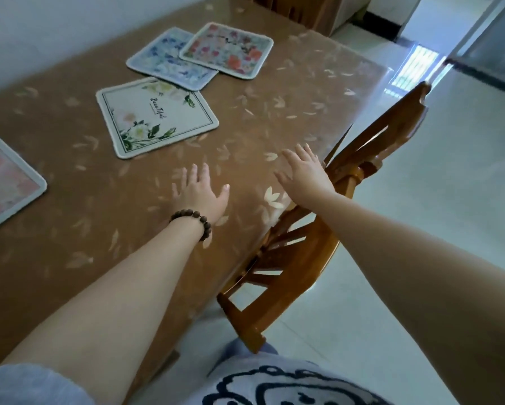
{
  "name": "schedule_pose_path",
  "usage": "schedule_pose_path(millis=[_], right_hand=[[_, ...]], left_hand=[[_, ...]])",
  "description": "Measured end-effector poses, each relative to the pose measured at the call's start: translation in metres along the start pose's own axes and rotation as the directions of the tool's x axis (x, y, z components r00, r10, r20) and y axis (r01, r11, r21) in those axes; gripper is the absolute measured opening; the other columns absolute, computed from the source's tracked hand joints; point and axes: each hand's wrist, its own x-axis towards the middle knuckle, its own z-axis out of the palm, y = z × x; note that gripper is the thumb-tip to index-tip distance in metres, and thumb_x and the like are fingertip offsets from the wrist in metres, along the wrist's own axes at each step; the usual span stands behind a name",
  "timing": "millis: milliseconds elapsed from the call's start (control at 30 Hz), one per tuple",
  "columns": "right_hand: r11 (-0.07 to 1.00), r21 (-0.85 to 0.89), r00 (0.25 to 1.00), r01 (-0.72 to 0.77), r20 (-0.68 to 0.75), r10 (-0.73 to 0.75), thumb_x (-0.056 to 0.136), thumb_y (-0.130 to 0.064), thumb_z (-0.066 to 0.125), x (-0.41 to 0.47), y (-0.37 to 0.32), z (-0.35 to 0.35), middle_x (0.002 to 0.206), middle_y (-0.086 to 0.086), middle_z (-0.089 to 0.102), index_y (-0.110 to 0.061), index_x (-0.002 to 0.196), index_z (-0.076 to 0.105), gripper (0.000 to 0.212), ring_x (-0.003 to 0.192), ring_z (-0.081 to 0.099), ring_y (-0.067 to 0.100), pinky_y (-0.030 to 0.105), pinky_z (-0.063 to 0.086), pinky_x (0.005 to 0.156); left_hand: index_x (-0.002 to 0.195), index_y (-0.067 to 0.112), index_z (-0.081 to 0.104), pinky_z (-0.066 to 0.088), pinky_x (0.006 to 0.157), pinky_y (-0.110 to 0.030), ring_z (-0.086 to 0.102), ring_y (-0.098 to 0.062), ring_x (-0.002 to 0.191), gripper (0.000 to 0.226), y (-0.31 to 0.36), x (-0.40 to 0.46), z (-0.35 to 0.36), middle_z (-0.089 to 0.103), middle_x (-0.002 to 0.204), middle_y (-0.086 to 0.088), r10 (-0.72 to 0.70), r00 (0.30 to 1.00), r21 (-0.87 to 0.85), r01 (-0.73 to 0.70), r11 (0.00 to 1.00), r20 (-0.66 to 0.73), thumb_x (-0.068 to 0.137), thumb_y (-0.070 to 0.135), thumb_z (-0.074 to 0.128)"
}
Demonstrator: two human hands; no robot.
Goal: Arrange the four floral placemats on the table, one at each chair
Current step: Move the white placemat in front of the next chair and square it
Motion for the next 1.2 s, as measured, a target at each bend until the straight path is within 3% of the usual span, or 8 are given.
schedule_pose_path(millis=[233,367,700,967,1200], right_hand=[[0.992,0.002,0.988,0.127,0.085,-0.126,0.097,-0.045,0.039,0.060,0.014,0.000,0.158,0.010,0.013,-0.019,0.146,0.027,0.057,0.146,-0.001,0.024,0.039,0.003,0.116],[0.962,0.012,0.952,0.271,0.142,-0.270,0.096,-0.043,0.040,0.104,0.011,0.006,0.158,0.011,0.014,-0.019,0.145,0.028,0.056,0.146,0.000,0.025,0.040,0.005,0.117],[0.815,0.128,0.769,0.565,0.276,-0.576,0.097,-0.044,0.039,0.204,0.004,0.024,0.157,0.014,0.015,-0.018,0.144,0.031,0.055,0.146,0.002,0.027,0.042,0.009,0.118],[0.756,0.152,0.685,0.637,0.339,-0.645,0.096,-0.041,0.040,0.239,-0.007,0.035,0.157,0.014,0.015,-0.020,0.147,0.024,0.057,0.146,0.002,0.026,0.042,0.007,0.119],[0.735,0.122,0.658,0.667,0.366,-0.658,0.096,-0.040,0.041,0.263,-0.032,0.064,0.157,0.014,0.014,-0.018,0.145,0.026,0.056,0.146,0.003,0.028,0.043,0.006,0.119]], left_hand=[[0.149,0.021,0.011,0.004,0.115,-0.046,0.003,-0.023,0.144,0.074,0.005,0.018,0.005,0.010,0.158,-0.004,-0.142,0.989,-0.018,0.141,0.990,-0.040,0.090,0.058,0.033],[0.149,0.021,0.011,0.007,0.115,-0.049,0.002,-0.023,0.144,0.073,0.001,0.027,0.006,0.009,0.158,-0.004,-0.275,0.959,-0.046,0.273,0.961,-0.061,0.091,0.058,0.033],[0.149,0.024,0.008,0.008,0.115,-0.049,0.002,-0.021,0.144,0.074,0.025,0.051,0.012,0.008,0.158,-0.002,-0.619,0.771,-0.091,0.613,0.785,-0.151,0.090,0.061,0.032],[0.149,0.023,0.009,0.011,0.115,-0.048,0.004,-0.022,0.144,0.076,0.025,0.062,0.009,0.011,0.158,-0.002,-0.685,0.708,-0.109,0.678,0.727,-0.171,0.088,0.062,0.033],[0.149,0.025,0.007,0.010,0.115,-0.046,0.001,-0.020,0.144,0.076,-0.017,0.083,0.007,0.006,0.158,-0.001,-0.626,0.771,-0.106,0.617,0.780,-0.117,0.088,0.060,0.037]])
